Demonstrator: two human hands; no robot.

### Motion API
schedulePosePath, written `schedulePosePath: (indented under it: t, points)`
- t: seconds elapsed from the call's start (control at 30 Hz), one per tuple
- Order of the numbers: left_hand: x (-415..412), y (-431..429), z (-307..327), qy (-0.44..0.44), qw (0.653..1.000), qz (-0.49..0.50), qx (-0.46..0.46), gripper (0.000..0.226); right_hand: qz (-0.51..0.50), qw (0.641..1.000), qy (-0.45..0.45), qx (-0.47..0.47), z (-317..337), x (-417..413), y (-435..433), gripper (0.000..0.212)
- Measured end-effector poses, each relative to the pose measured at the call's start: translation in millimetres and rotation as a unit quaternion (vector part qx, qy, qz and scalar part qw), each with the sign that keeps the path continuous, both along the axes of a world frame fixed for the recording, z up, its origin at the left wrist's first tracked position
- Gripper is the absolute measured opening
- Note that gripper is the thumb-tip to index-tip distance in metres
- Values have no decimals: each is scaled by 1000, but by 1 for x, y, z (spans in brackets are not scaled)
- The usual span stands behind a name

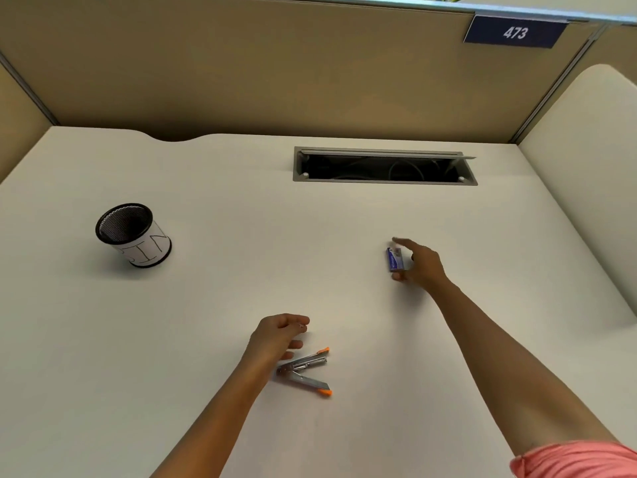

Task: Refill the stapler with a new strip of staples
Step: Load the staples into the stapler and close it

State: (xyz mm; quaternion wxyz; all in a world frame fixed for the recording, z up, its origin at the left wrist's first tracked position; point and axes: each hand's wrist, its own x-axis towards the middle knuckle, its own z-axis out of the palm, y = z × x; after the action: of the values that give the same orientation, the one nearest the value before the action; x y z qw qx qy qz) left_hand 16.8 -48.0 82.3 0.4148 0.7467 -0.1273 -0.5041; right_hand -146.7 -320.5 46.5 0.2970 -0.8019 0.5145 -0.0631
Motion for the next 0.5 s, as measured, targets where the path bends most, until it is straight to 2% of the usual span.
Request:
schedulePosePath:
  t: [0.07, 0.1, 0.2, 0.3, 0.4, 0.5]
  points:
    - [2, 3, -6, -70, 997, -27, 23, 17, -20, 999, -31, 17, 11, 0, 13, 87]
    - [2, 5, -9, -110, 993, -40, 33, 18, -30, 998, -59, 18, 17, -1, 23, 81]
    - [-3, 12, -16, -193, 978, -61, 58, 21, -49, 992, -115, -4, 24, -8, 66, 43]
    - [-10, 19, -26, -230, 967, -87, 69, 23, -25, 990, -121, 71, 20, -13, 120, 13]
    - [-17, 22, -35, -230, 965, -104, 65, 23, 15, 983, -119, 136, 11, -11, 174, 10]
    - [-22, 24, -41, -252, 959, -113, 56, 26, 78, 984, -99, 123, 0, -9, 213, 18]
